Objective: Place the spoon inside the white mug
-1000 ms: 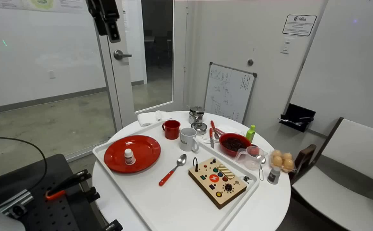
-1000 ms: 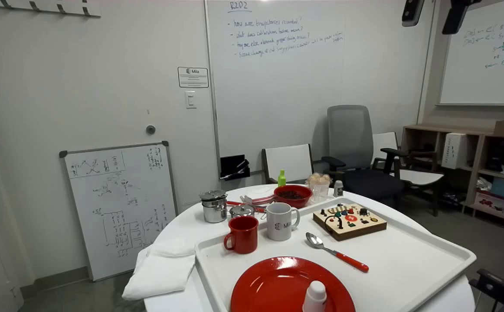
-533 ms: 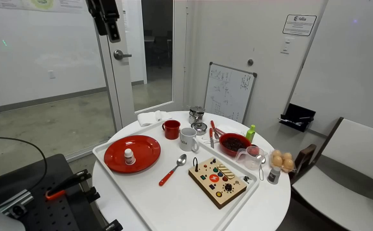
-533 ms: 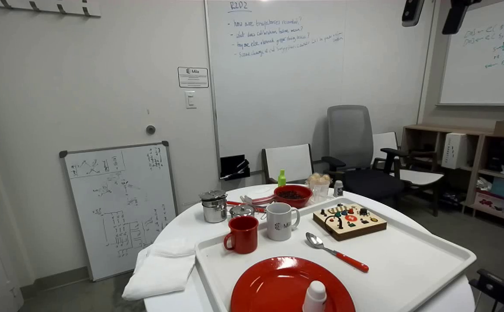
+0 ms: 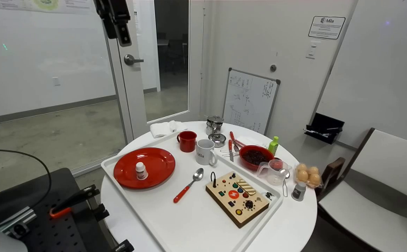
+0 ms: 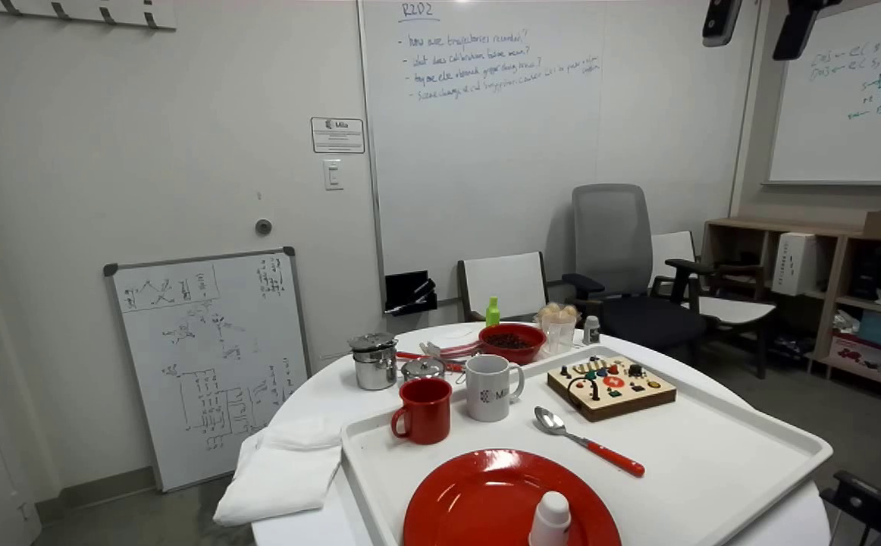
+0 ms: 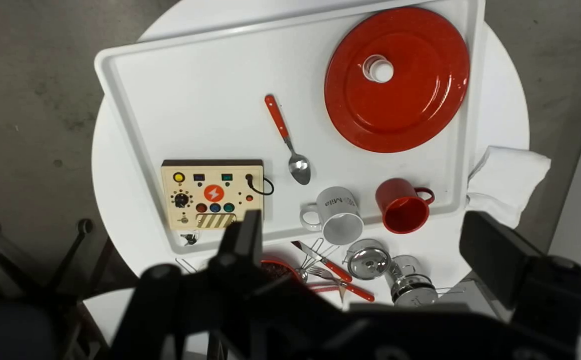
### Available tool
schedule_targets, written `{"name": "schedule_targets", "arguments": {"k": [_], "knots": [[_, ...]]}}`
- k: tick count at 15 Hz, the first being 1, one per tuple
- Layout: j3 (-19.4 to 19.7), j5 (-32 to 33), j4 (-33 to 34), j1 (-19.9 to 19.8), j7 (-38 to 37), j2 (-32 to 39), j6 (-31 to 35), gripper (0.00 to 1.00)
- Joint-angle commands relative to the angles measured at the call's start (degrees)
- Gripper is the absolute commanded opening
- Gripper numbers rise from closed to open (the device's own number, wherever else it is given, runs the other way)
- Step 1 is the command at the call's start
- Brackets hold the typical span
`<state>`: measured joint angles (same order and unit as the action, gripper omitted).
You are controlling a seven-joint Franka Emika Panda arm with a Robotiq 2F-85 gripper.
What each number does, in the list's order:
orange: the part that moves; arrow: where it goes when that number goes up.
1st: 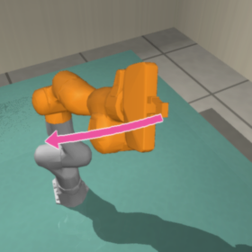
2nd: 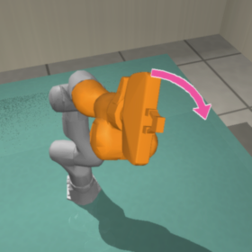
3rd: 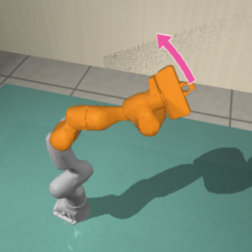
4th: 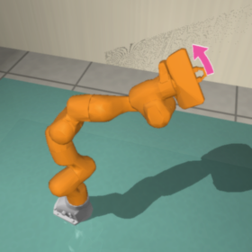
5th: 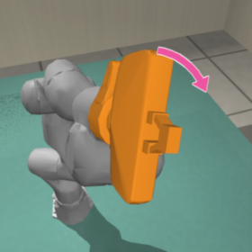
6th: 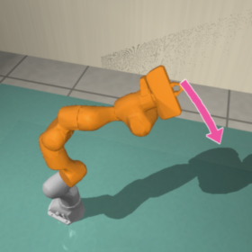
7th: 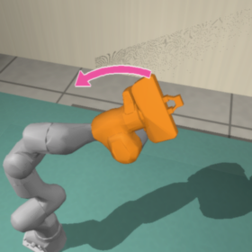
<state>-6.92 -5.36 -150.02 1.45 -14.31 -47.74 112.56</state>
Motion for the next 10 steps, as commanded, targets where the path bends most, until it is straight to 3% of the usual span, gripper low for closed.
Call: {"name": "schedule_targets", "arguments": {"k": [1,10], "knots": [[-1.13,1.01,1.35,-0.52,-0.40,0.97,-0.64,1.00],[-2.44,-1.43,2.74,8.01,10.81,18.70,6.67,1.00]]}}
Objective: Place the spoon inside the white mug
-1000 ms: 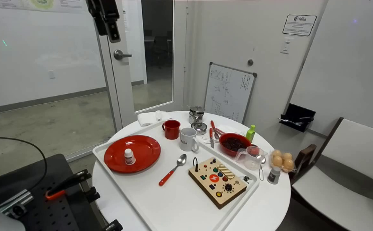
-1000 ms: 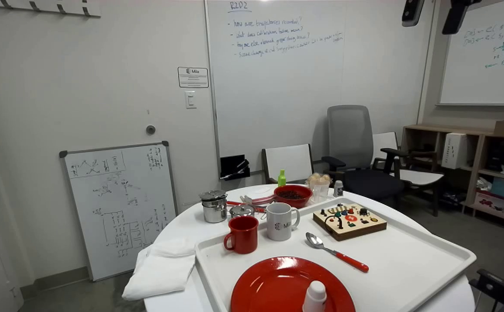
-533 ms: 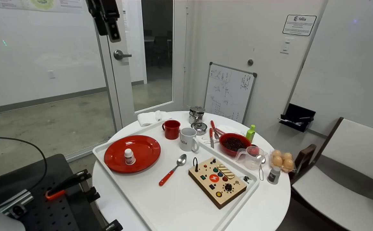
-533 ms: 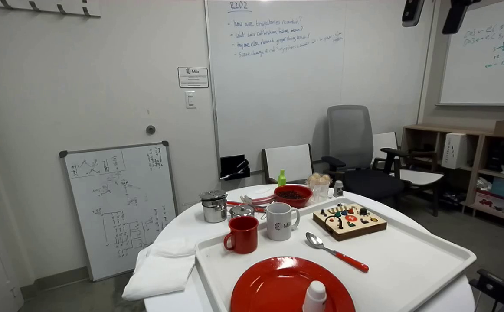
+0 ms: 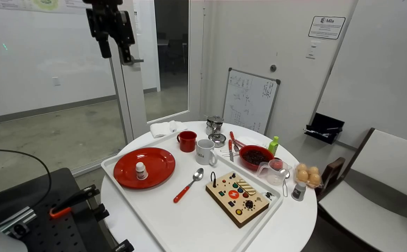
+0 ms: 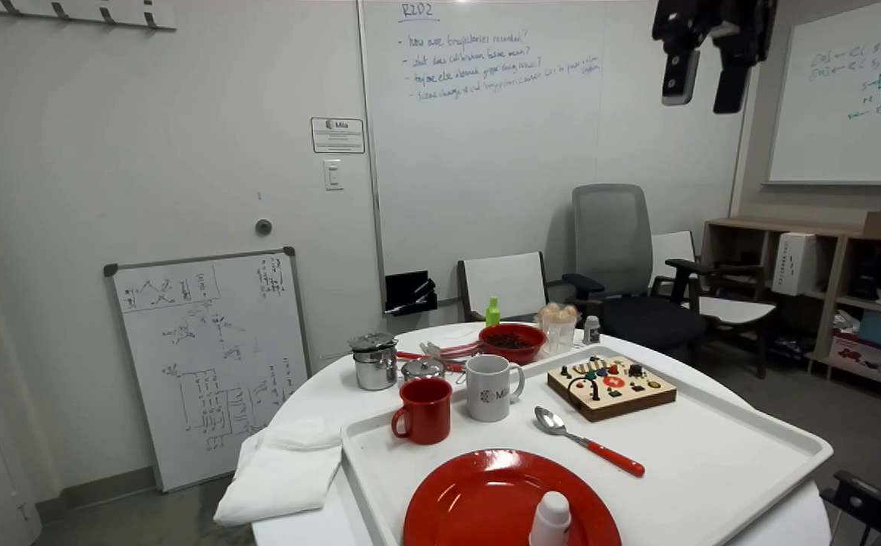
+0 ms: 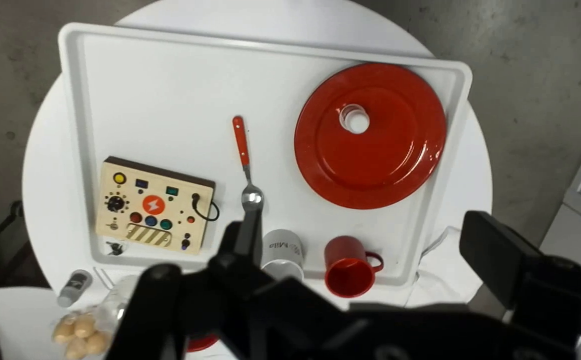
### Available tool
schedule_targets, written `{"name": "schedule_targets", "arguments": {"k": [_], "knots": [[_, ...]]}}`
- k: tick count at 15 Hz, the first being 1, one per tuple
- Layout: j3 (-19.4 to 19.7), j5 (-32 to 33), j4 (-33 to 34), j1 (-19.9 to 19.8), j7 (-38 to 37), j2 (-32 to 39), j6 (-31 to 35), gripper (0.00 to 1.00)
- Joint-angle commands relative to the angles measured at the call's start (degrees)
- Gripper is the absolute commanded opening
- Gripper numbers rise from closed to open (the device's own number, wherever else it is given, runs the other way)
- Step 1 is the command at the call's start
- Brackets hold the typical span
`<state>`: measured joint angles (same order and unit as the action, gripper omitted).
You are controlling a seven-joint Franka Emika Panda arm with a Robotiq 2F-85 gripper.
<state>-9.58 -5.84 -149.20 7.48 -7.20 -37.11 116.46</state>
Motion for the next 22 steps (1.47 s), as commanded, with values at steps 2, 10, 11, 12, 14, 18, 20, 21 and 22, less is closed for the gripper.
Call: {"name": "schedule_targets", "arguments": {"k": [2,10,11,12,14,18,20,21,22], "knots": [[0.94,-1.33,1.26,3.32,6.53,12.53,5.34,1.00],[0.72,0.08,-0.02,2.27,6.06,21.19,6.59,1.00],[0.71,0.08,-0.01,2.30,6.06,20.99,6.59,1.00],[0.70,0.08,-0.01,2.32,6.06,20.59,6.57,1.00],[0.71,0.08,-0.01,2.33,6.05,20.14,6.57,1.00],[1.76,1.62,1.07,1.78,12.03,27.65,12.27,1.00],[3.08,0.90,2.22,1.25,16.42,33.09,15.81,1.00],[3.78,0.74,3.07,0.78,18.66,36.08,17.28,1.00],[4.39,0.38,4.04,0.26,20.86,39.02,18.27,1.00]]}}
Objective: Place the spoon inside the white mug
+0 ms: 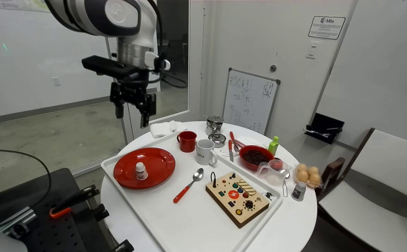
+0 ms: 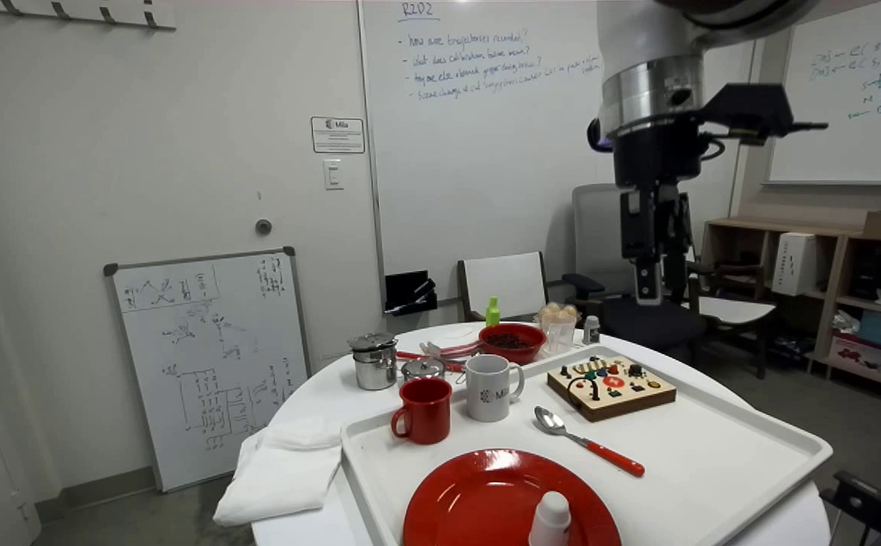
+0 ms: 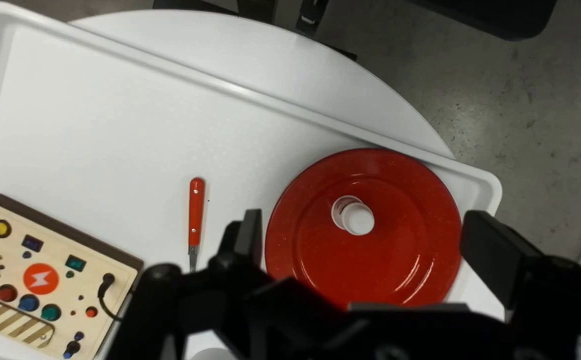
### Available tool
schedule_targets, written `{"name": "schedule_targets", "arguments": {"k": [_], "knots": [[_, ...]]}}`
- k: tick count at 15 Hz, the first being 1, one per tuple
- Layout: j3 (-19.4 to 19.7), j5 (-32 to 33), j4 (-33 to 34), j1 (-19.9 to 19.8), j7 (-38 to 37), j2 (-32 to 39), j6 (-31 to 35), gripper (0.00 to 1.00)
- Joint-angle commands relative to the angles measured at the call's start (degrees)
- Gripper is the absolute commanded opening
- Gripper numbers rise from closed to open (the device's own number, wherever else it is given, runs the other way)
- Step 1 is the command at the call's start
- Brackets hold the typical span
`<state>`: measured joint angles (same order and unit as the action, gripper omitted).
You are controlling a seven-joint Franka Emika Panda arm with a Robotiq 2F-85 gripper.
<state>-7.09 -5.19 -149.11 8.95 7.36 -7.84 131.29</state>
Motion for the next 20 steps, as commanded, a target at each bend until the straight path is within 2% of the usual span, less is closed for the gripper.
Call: {"name": "schedule_targets", "arguments": {"k": [1,5,8,9,10,12,17,20], "knots": [[2.52,-0.46,5.25,-2.05,7.91,13.06,4.11,1.00],[3.41,-0.04,12.07,-5.67,10.08,24.61,3.27,1.00],[2.62,-1.41,18.39,-8.19,10.13,31.28,-1.05,1.00],[2.11,-2.03,20.05,-8.95,10.54,32.50,-3.21,1.00],[2.49,-0.09,15.02,-8.27,8.74,28.71,1.04,1.00],[2.27,-0.30,18.08,-8.92,8.97,31.55,-1.19,1.00],[2.51,0.54,20.33,-8.39,7.55,33.65,-2.26,1.00],[3.40,3.50,21.88,-7.13,4.93,36.81,2.56,1.00]]}}
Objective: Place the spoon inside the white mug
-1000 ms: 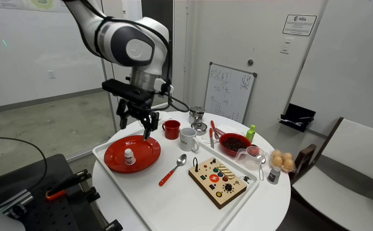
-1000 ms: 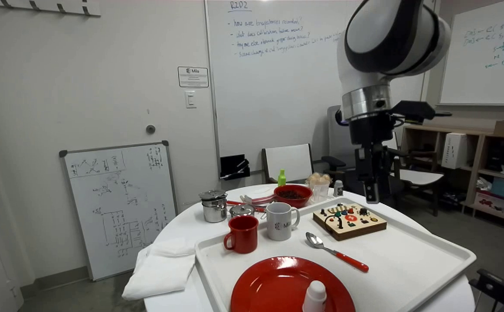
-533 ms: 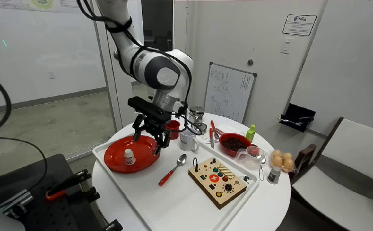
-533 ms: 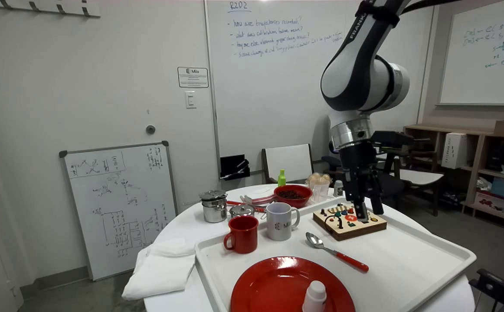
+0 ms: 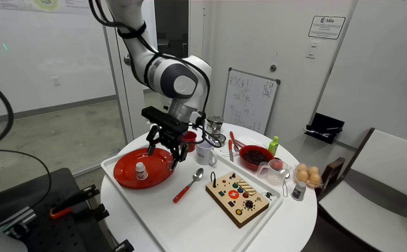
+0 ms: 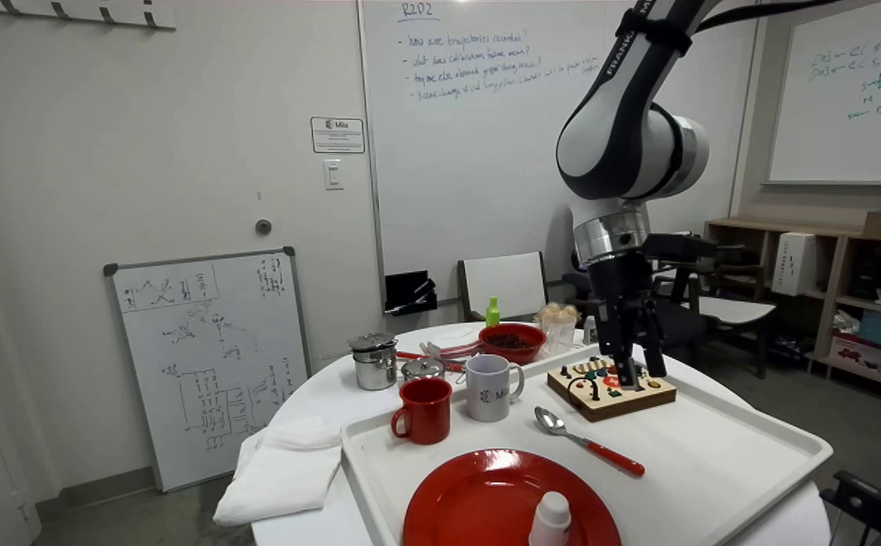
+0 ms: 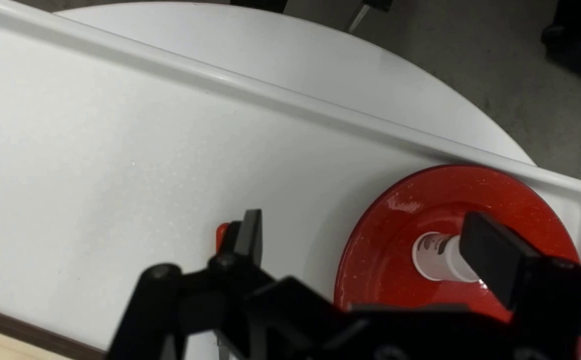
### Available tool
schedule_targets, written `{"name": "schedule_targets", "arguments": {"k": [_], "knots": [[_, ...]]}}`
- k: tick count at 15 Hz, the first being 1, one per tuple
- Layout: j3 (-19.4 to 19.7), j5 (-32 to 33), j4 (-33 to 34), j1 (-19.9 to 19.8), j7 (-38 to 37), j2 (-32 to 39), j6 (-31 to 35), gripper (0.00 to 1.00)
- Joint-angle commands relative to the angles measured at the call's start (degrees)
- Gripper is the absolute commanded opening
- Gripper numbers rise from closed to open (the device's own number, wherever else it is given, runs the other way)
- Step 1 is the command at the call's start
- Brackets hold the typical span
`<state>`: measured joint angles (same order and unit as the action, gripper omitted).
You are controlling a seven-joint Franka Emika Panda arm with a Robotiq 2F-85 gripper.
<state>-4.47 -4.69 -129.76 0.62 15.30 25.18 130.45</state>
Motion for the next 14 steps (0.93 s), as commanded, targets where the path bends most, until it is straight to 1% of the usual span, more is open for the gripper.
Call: {"name": "schedule_targets", "arguments": {"k": [1,4,7,11,12,14], "knots": [[1.32,4.23,3.10,1.76,-4.77,5.03,5.85,1.00],[2.84,6.78,4.97,3.22,-10.15,8.54,11.50,1.00],[3.73,7.42,7.30,3.48,-12.73,12.47,14.01,1.00],[5.48,8.73,10.09,4.22,-14.89,16.81,14.27,1.00],[5.37,10.02,10.82,4.05,-12.80,17.62,12.86,1.00],[5.37,12.29,11.80,3.94,-11.00,19.12,12.06,1.00]]}}
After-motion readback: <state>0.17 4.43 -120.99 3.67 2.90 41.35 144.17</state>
